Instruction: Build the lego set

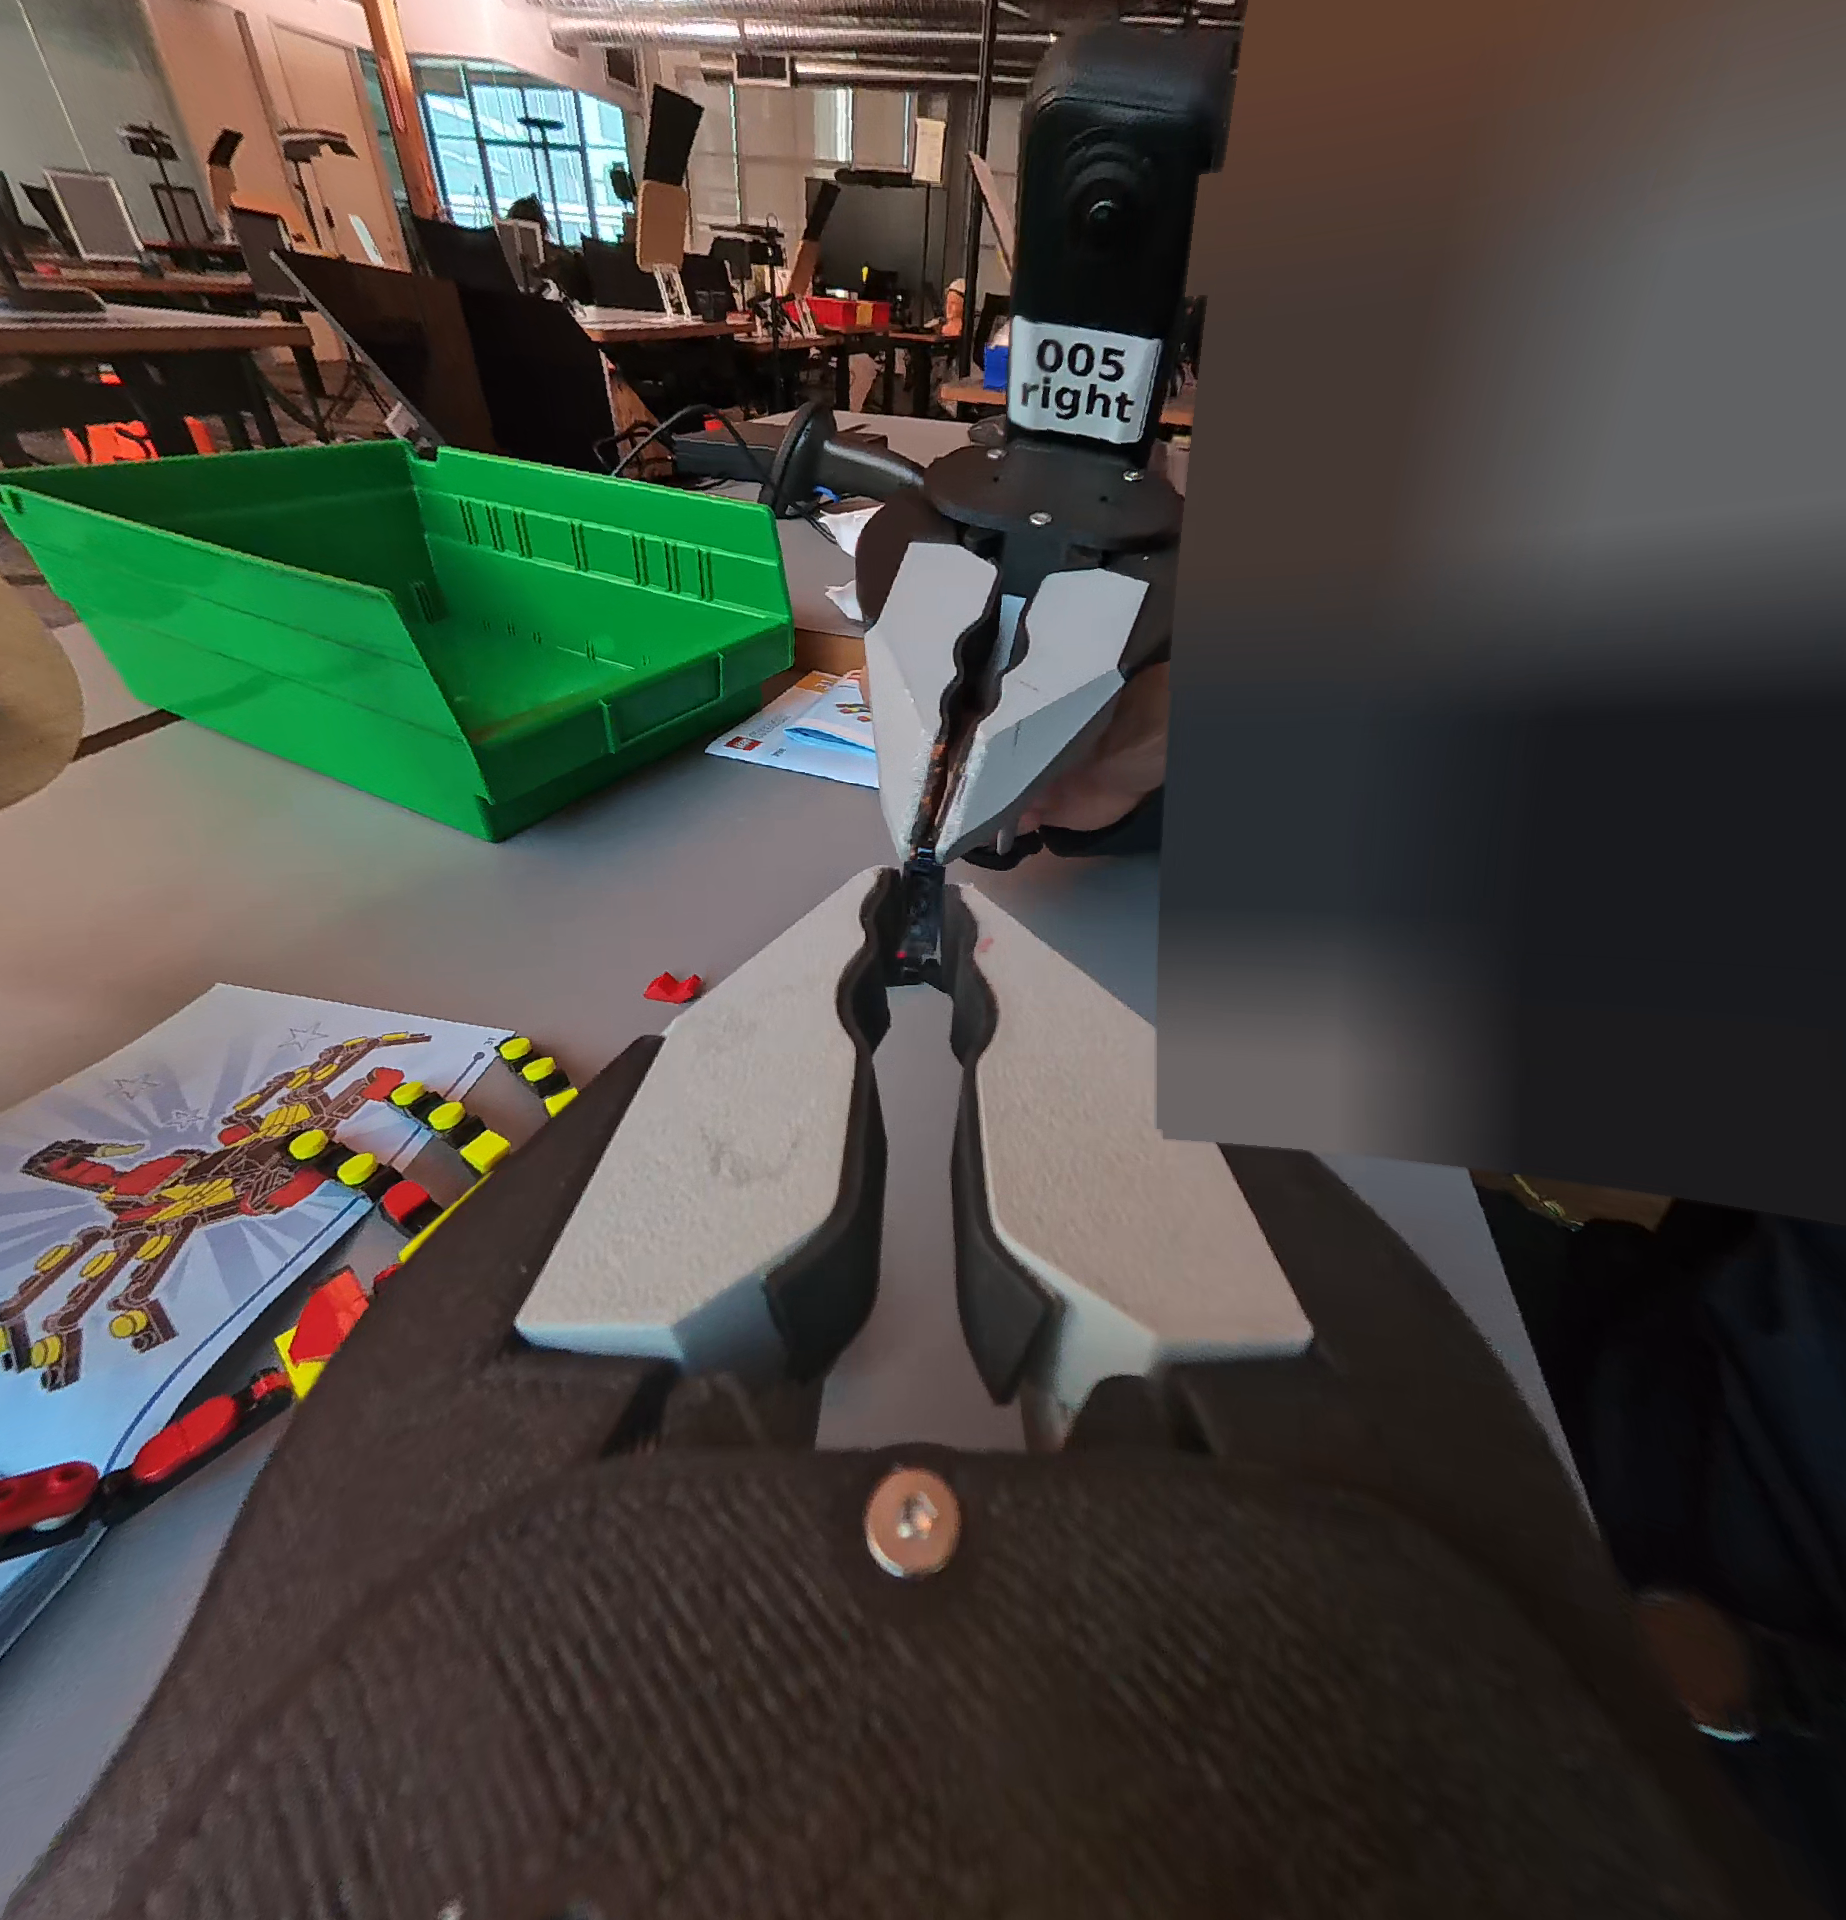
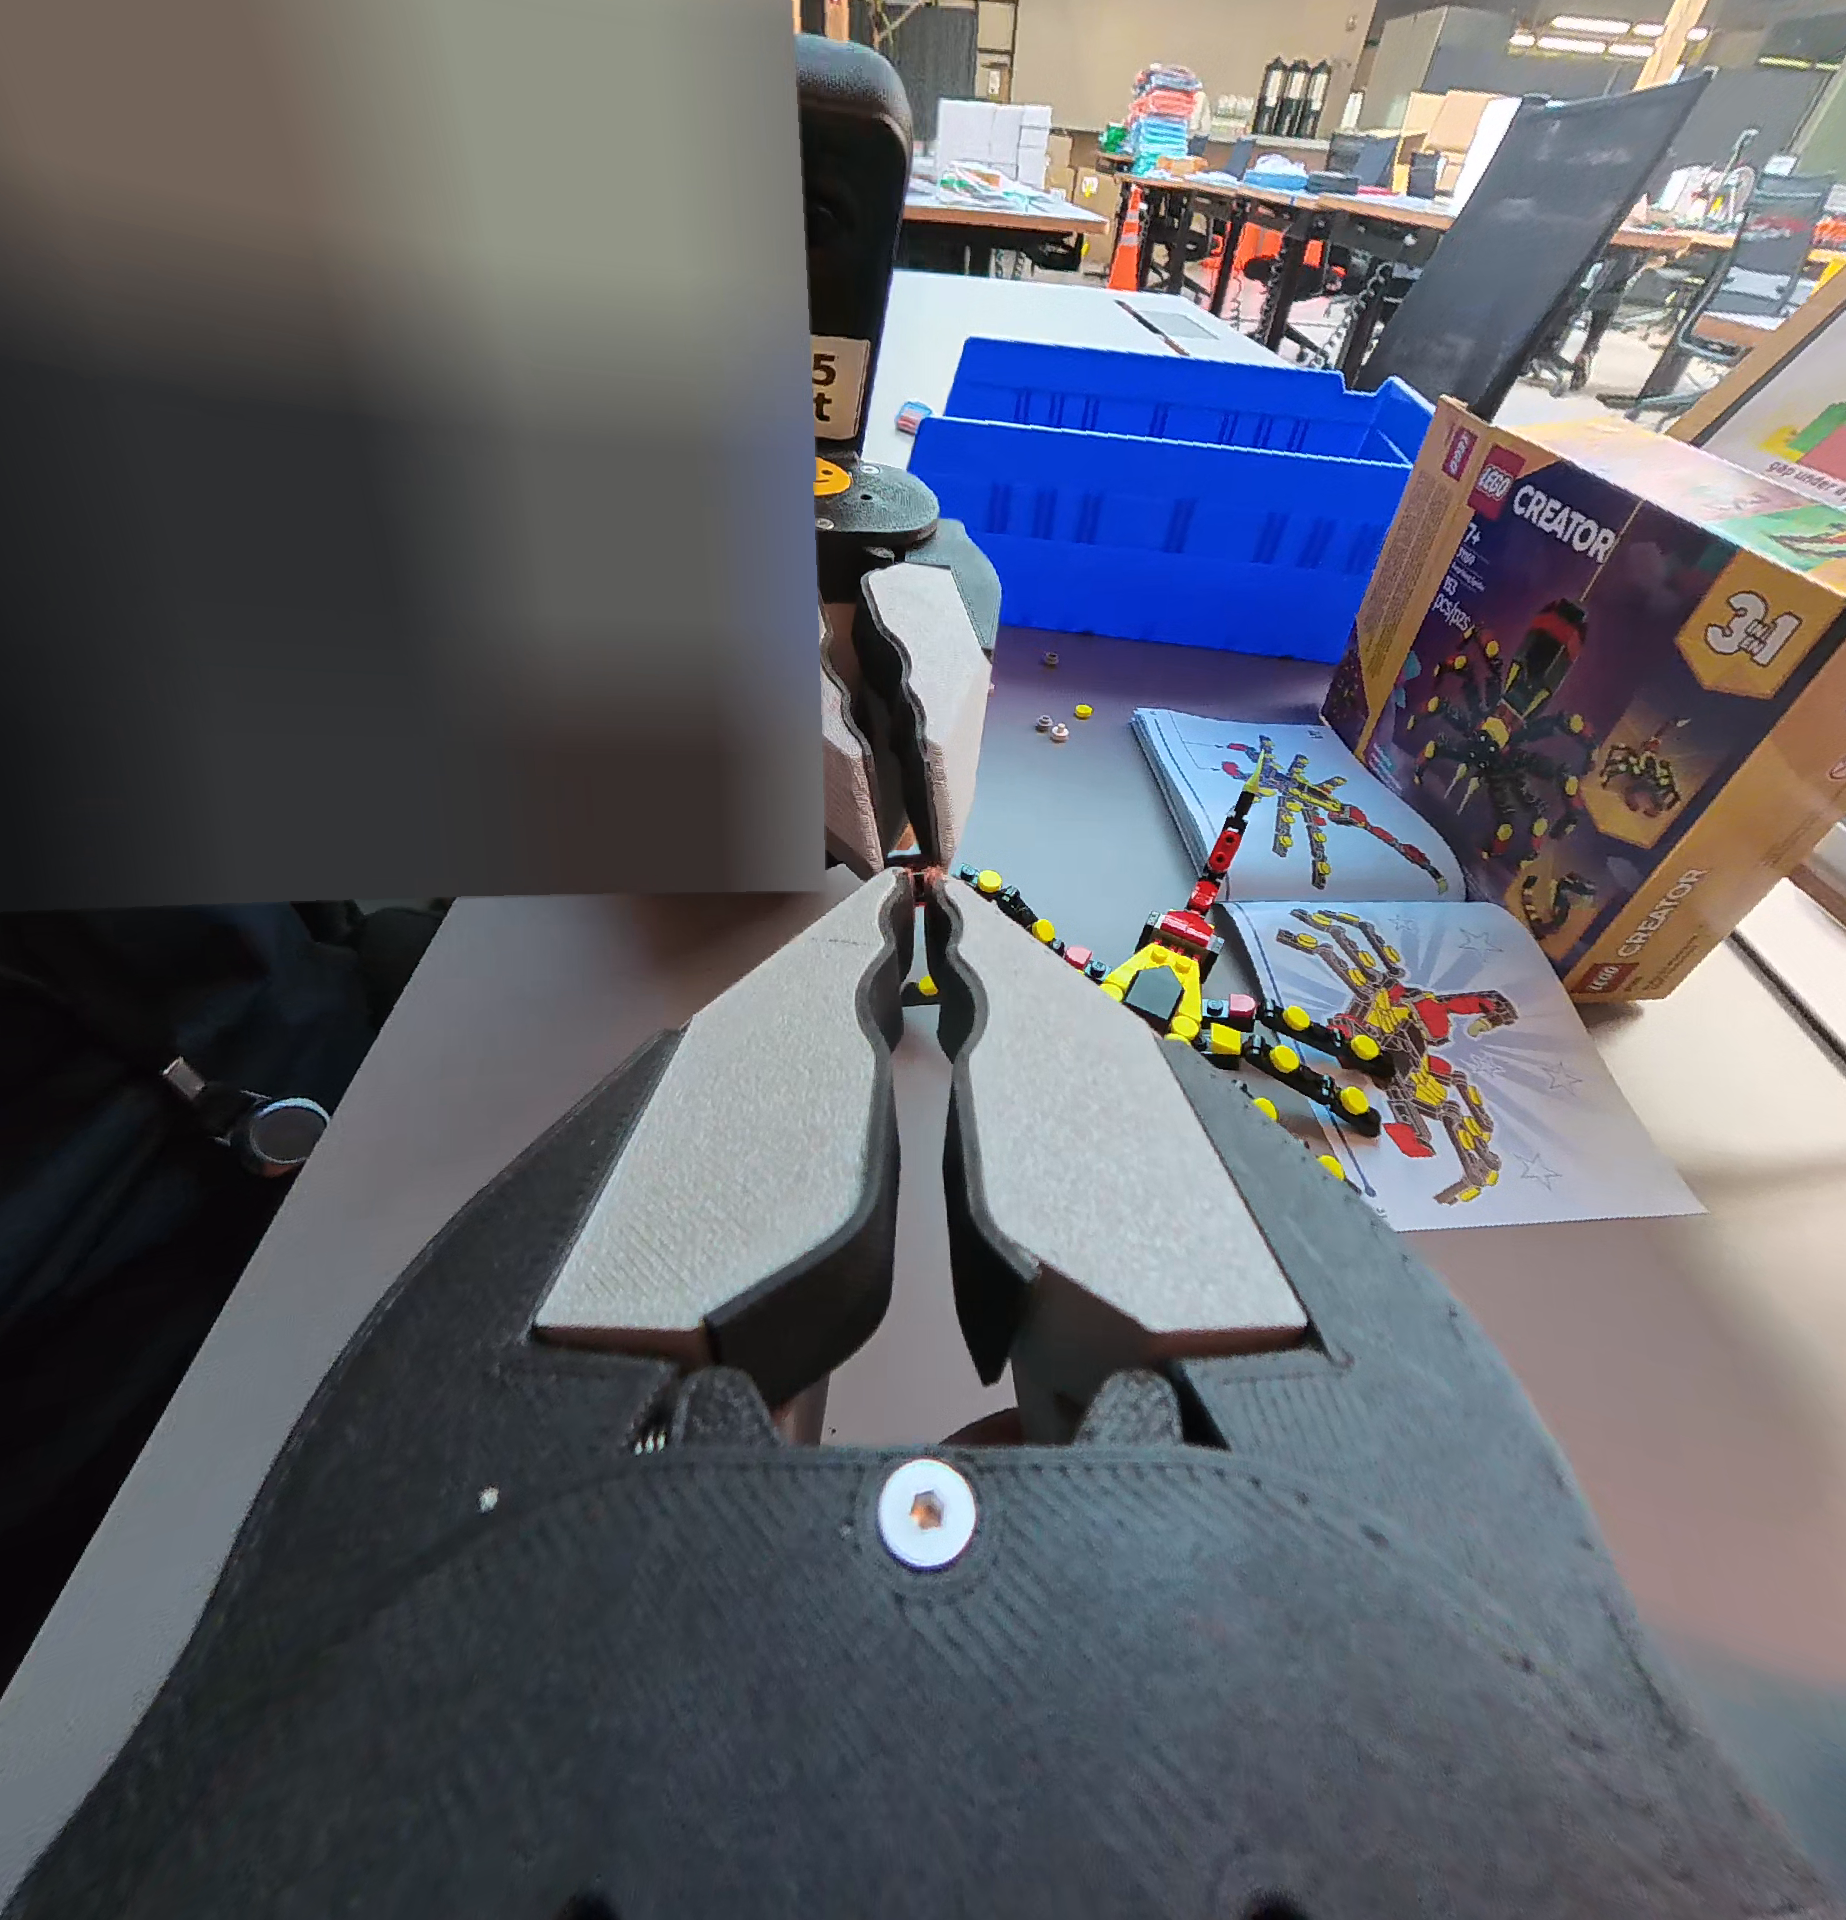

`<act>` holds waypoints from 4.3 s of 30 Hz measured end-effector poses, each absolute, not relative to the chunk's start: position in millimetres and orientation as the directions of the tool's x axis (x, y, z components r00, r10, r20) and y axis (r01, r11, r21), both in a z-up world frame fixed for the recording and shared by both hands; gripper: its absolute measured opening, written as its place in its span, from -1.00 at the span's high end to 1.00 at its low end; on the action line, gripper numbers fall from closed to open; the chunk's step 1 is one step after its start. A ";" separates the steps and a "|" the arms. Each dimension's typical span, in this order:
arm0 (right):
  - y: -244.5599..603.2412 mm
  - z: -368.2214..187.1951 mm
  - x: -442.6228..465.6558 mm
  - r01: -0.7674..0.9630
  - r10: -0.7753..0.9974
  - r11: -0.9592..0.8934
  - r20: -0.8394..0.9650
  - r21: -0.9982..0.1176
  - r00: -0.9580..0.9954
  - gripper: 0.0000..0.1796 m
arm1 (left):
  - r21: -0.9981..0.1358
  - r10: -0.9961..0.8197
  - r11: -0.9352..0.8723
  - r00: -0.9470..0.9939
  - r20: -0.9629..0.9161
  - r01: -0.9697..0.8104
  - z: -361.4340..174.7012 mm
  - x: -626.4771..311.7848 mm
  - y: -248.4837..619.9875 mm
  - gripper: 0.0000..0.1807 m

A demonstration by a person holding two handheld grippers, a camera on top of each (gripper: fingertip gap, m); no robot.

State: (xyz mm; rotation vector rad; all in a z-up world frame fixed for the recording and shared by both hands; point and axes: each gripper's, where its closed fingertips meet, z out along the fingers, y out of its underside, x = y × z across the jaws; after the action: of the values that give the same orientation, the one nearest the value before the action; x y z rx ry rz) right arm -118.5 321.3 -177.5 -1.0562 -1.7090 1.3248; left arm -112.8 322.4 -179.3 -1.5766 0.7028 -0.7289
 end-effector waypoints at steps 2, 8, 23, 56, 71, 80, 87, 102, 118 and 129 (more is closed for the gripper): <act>321.2 -177.7 -118.6 0.174 0.911 0.132 0.050 -0.976 -0.409 1.00 | -0.994 -0.783 -0.108 0.619 0.065 -0.033 -178.3 -113.0 322.1 0.96; 321.4 -182.3 -118.7 0.188 0.908 0.091 0.004 -0.978 -0.420 1.00 | -0.994 -0.782 -0.110 0.619 0.075 -0.019 -179.2 -113.5 323.3 0.96; 328.2 -185.7 -125.1 0.186 0.912 -0.037 -0.109 -0.982 -0.396 1.00 | -0.978 -0.777 -0.197 0.597 0.198 0.068 -180.6 -118.6 332.7 0.95; 358.6 -193.1 -131.3 0.277 0.684 -0.589 -0.651 -0.759 -0.330 1.00 | -0.880 -0.571 0.035 0.713 -0.408 -0.475 -205.9 -129.8 350.0 0.93; 353.0 -183.8 -132.7 0.213 0.719 -0.553 -0.590 -0.806 -0.366 1.00 | -0.893 -0.585 0.047 0.712 -0.388 -0.448 -195.1 -136.2 347.5 0.96; 340.3 -194.5 -123.7 0.233 0.933 0.065 -0.024 -0.970 -0.358 0.83 | -0.920 -0.670 -0.020 0.688 -0.277 -0.390 -202.9 -130.2 340.6 0.97; 338.9 -196.1 -118.7 0.204 0.862 0.479 0.414 -0.854 -0.293 0.84 | -0.933 -0.716 -0.064 0.667 -0.204 -0.354 -208.5 -125.1 336.8 0.97; 337.0 -198.9 -120.9 0.206 0.854 0.500 0.440 -0.841 -0.279 0.91 | -0.953 -0.740 -0.061 0.655 -0.156 -0.295 -204.6 -117.2 334.6 0.96; 333.4 -190.8 -125.0 0.185 0.892 0.420 0.366 -0.889 -0.265 0.93 | -0.949 -0.697 -0.029 0.686 -0.207 -0.315 -200.1 -122.8 336.4 0.97; 333.7 -197.1 -121.8 0.202 0.843 0.519 0.458 -0.831 -0.281 0.93 | -0.948 -0.710 -0.046 0.677 -0.191 -0.315 -204.4 -121.3 336.8 0.97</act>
State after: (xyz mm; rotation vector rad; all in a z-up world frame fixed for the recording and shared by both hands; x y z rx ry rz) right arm -121.8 333.7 -197.1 -0.8764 -1.7742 0.8153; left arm -121.3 336.8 -204.4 -1.6395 0.8499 -0.3926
